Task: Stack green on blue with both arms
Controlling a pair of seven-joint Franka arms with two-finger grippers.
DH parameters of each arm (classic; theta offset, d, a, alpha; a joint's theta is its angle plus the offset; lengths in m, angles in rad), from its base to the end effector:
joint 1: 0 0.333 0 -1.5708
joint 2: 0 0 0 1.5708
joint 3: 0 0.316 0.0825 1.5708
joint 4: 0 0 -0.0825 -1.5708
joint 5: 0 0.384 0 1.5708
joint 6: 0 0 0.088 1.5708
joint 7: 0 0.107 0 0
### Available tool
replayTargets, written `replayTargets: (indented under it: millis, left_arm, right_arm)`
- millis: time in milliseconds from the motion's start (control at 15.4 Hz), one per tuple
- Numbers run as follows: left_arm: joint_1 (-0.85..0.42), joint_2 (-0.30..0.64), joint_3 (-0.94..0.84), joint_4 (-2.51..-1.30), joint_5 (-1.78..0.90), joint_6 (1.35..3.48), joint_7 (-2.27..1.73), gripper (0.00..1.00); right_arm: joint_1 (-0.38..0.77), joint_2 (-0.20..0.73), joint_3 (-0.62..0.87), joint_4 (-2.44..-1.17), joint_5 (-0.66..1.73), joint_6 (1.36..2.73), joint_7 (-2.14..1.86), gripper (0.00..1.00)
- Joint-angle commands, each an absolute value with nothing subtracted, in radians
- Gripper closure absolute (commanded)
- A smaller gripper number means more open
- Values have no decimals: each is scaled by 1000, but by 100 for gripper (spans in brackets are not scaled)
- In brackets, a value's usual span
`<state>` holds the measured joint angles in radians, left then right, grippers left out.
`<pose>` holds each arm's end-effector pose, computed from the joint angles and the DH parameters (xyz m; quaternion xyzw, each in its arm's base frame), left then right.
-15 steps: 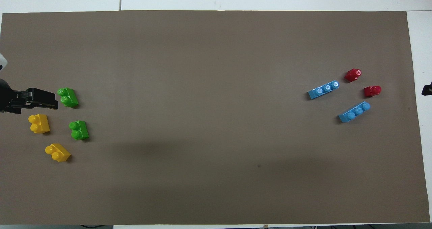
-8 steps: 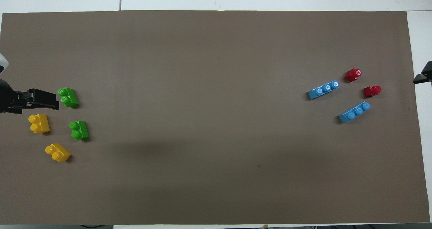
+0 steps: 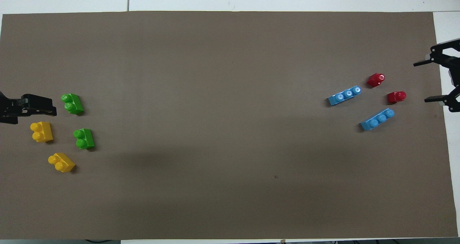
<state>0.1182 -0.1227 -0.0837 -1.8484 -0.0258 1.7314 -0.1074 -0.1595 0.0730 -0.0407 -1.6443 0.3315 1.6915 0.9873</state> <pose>0.5239 0.0136 0.5723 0.9973 0.0732 0.0024 0.0077 0.5779 -0.0847 0.5636 -0.8053 0.5701 0.0738 0.1448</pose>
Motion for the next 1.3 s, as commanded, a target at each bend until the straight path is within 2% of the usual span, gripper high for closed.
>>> replayTargets:
  millis: [0,260,520,911,1236]
  left_arm:
    - [127,-189,-89,-1980,-26,1856,-175,0]
    - [129,-173,-89,-2049,-26,1969,-294,0]
    - [156,-68,-89,-2049,-26,2049,-296,0]
    - [187,72,-89,-2042,-26,2178,-282,1]
    - [225,138,-89,-2034,-25,2244,-249,2]
  right_arm:
    - [-166,162,-34,-1577,350,1661,1011,5]
    - [-153,261,-32,-1562,351,1651,1011,5]
    - [-153,313,-32,-1574,339,1687,1002,5]
    - [-147,347,-32,-1706,336,1821,925,4]
    - [-146,364,-32,-1733,336,1876,922,3]
